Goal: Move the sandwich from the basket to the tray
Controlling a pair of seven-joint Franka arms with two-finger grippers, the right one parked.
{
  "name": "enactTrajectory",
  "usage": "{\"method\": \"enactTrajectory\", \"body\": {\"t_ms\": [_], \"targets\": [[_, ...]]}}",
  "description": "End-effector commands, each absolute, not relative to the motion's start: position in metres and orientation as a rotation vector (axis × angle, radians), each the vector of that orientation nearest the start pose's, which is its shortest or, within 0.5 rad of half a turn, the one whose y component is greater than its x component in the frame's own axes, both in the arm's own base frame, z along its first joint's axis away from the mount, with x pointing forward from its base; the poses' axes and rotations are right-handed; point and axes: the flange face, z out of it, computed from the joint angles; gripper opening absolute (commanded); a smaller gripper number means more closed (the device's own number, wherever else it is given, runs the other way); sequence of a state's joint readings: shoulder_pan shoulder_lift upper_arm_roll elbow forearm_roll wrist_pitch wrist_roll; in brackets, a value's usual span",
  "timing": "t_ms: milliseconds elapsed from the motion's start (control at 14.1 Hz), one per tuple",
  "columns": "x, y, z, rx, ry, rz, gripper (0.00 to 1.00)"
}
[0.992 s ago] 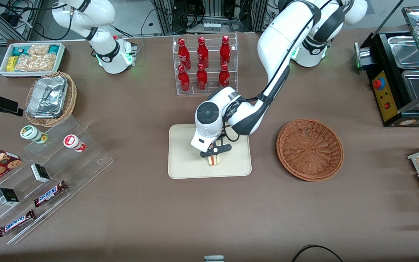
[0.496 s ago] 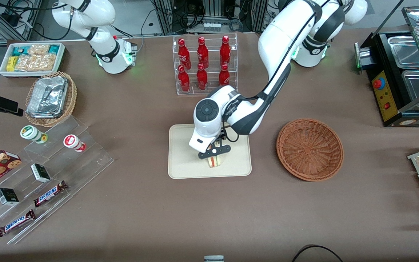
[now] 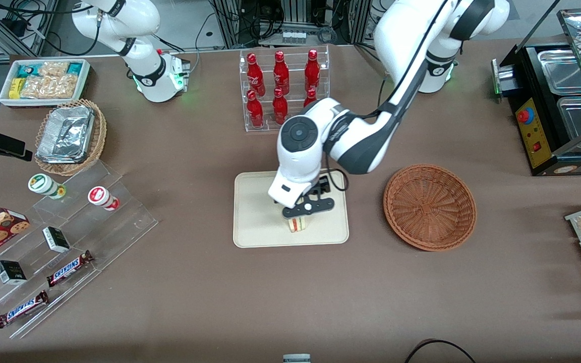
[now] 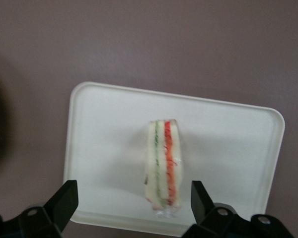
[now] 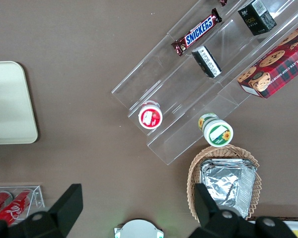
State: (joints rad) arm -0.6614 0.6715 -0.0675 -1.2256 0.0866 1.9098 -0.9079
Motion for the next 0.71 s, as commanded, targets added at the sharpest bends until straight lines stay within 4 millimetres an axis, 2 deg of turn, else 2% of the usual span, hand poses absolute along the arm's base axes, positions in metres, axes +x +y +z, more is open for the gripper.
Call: {"method": "enactTrajectory", "body": {"t_ms": [0, 142, 213, 425, 567, 638], "targets": [[0.583, -0.435, 0.402, -3.055, -0.257, -0.078, 1.0], [0.591, -0.401, 0.414, -3.035, -0.236, -0.074, 1.0], [0.603, -0.374, 0.42, -3.038, -0.221, -0.069, 1.0], [0.623, -0.317, 0.429, -3.051, -0.106, -0.035, 1.0], [0.628, -0.294, 0.432, -3.061, -0.06, -0.011, 1.0], [0.629, -0.29, 0.434, -3.065, -0.052, -0.008, 1.0]]}}
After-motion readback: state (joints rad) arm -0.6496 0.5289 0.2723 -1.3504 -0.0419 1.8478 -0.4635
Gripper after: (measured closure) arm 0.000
